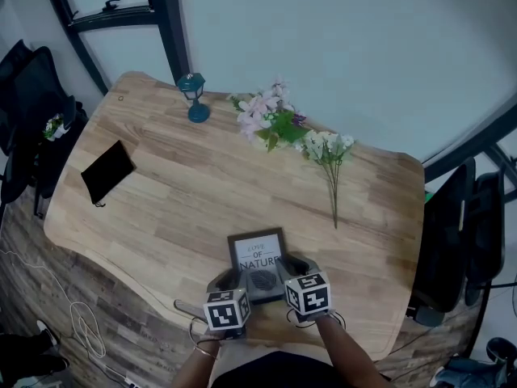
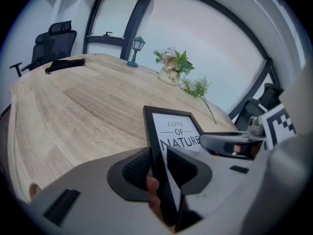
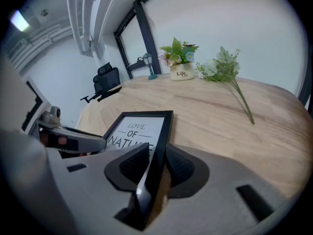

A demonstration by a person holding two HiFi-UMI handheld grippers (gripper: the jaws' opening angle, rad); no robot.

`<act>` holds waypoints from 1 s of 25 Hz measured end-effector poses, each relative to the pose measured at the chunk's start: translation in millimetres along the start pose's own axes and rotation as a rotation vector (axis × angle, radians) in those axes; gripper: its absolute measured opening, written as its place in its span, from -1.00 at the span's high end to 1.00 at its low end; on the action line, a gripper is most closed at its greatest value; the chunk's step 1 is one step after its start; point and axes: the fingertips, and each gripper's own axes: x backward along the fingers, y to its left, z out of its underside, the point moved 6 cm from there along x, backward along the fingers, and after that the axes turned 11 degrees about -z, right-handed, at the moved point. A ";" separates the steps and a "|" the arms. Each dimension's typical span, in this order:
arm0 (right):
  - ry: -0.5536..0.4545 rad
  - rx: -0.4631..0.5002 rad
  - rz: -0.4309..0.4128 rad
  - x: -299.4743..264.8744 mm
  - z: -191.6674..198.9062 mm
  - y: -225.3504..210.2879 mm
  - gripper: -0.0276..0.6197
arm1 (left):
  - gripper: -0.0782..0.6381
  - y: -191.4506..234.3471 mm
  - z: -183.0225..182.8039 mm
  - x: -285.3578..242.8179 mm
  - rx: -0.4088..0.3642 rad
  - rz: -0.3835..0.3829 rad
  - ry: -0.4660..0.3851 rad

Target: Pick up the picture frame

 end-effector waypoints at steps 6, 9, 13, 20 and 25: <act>-0.009 -0.016 -0.001 1.7 0.8 -0.8 0.63 | 0.55 1.3 -0.8 2.1 0.023 -0.030 0.006; -0.020 -0.011 -0.003 3.2 -2.3 -0.1 0.64 | 0.57 2.1 -3.5 4.6 0.036 -0.037 0.002; -0.047 0.011 -0.003 10.9 -9.1 1.4 0.65 | 0.59 -1.2 -7.0 13.4 0.037 -0.043 -0.018; -0.090 0.036 -0.005 26.8 -18.5 10.2 0.68 | 0.60 -4.8 -13.5 34.6 0.038 -0.053 -0.067; -0.125 0.061 -0.007 36.5 -26.2 19.7 0.68 | 0.60 -4.3 -18.0 49.3 0.034 -0.055 -0.103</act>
